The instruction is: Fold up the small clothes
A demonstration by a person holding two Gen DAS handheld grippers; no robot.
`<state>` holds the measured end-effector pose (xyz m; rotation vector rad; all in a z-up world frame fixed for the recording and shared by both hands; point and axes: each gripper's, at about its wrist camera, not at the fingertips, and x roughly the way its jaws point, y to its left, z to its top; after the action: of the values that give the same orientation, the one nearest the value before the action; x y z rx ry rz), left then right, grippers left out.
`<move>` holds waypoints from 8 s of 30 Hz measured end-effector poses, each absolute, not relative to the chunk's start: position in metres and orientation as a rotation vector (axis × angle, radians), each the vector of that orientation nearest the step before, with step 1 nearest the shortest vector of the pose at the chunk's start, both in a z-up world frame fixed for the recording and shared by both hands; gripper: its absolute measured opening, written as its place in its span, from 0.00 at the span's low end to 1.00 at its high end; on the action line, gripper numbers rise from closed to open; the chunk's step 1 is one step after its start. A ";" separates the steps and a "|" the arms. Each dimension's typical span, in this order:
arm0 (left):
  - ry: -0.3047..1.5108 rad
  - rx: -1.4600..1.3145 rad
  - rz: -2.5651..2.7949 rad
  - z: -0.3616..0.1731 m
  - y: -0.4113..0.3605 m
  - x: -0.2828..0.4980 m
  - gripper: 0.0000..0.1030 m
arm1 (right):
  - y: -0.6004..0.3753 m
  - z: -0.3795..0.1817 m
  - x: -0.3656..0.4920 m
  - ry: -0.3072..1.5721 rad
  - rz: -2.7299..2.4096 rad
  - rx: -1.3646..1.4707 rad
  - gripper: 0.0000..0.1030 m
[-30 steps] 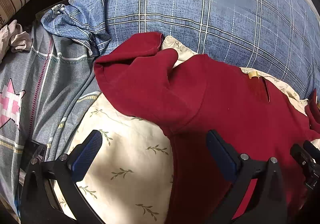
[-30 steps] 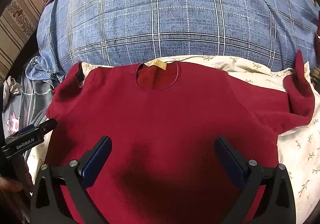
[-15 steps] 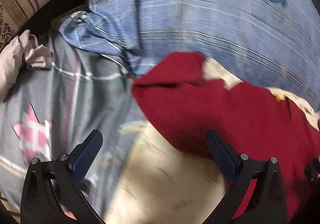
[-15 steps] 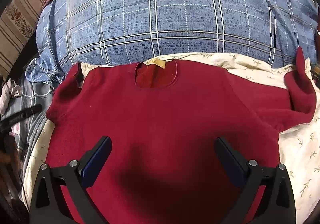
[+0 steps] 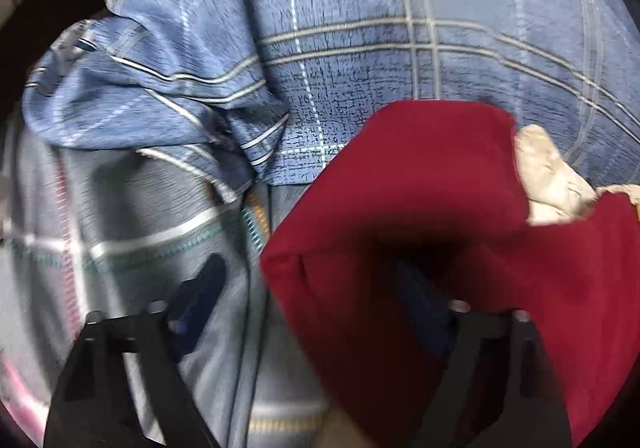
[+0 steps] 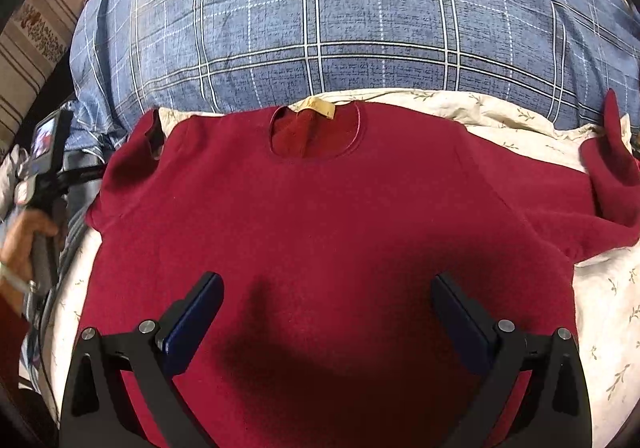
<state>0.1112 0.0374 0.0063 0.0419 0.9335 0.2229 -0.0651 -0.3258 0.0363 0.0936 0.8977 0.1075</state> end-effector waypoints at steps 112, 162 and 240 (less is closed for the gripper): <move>0.930 -0.079 0.012 0.017 -0.067 0.008 0.72 | -0.445 0.047 -0.038 0.857 -0.185 -0.055 0.30; 0.831 -0.058 -0.067 0.041 -0.093 -0.009 0.72 | -0.520 0.067 -0.046 0.796 -0.209 0.230 0.80; 0.912 -0.236 -0.209 0.031 -0.092 0.019 0.10 | -0.460 0.024 -0.071 0.932 -0.128 0.202 0.63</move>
<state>0.0192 -0.0920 0.0311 -0.2358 0.9118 -0.2089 -0.0708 -0.4597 0.0240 0.2016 0.9320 -0.1281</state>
